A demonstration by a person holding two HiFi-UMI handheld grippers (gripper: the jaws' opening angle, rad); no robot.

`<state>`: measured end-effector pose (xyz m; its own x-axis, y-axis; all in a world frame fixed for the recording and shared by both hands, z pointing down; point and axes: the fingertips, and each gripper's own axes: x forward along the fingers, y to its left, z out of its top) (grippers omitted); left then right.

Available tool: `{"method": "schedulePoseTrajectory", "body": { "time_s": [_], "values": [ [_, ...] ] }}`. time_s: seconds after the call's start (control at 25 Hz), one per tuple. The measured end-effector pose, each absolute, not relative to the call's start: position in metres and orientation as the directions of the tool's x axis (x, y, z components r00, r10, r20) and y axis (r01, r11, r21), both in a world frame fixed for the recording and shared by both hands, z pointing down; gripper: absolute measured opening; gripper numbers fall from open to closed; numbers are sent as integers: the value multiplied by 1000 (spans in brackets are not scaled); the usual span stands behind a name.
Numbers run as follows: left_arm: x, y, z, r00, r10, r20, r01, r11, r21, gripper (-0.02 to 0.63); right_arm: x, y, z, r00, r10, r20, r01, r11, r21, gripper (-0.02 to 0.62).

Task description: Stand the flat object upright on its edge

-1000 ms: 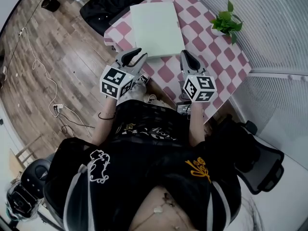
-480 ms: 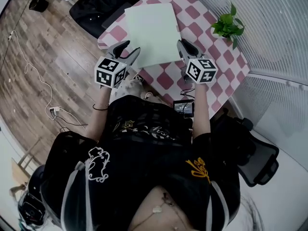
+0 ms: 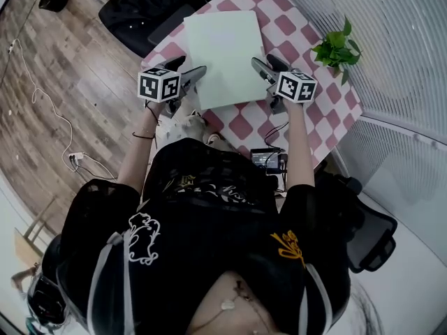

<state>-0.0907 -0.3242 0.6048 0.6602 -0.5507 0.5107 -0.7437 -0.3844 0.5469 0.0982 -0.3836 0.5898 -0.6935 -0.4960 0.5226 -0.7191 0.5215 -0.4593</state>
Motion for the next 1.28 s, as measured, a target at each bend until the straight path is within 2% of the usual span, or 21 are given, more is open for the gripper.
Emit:
{"method": "schedulePoseTrajectory", "body": {
  "time_s": [0.24, 0.4, 0.56, 0.72, 0.96, 1.28],
  "values": [
    [-90, -349, 620, 701, -551, 453, -663, -267, 700, 399, 100, -410, 616, -701, -455, 550, -713, 462, -527, 275],
    [-86, -359, 629, 700, -542, 465, -657, -232, 718, 407, 95, -410, 634, -714, -379, 588, -699, 435, -568, 275],
    [-82, -365, 641, 686, -536, 491, -671, -205, 713, 408, 94, -409, 640, -725, -356, 590, -689, 399, -605, 285],
    [-81, -368, 648, 686, -533, 496, -676, -212, 706, 416, 94, -410, 643, -728, -362, 583, -686, 371, -626, 287],
    [-79, -365, 643, 665, -536, 519, -706, -226, 671, 411, 99, -406, 637, -677, -404, 615, -736, 384, -558, 285],
    [-70, -370, 608, 671, -554, 493, -731, -382, 565, 400, 110, -397, 602, -645, -505, 573, -764, 425, -486, 285]
  ]
}}
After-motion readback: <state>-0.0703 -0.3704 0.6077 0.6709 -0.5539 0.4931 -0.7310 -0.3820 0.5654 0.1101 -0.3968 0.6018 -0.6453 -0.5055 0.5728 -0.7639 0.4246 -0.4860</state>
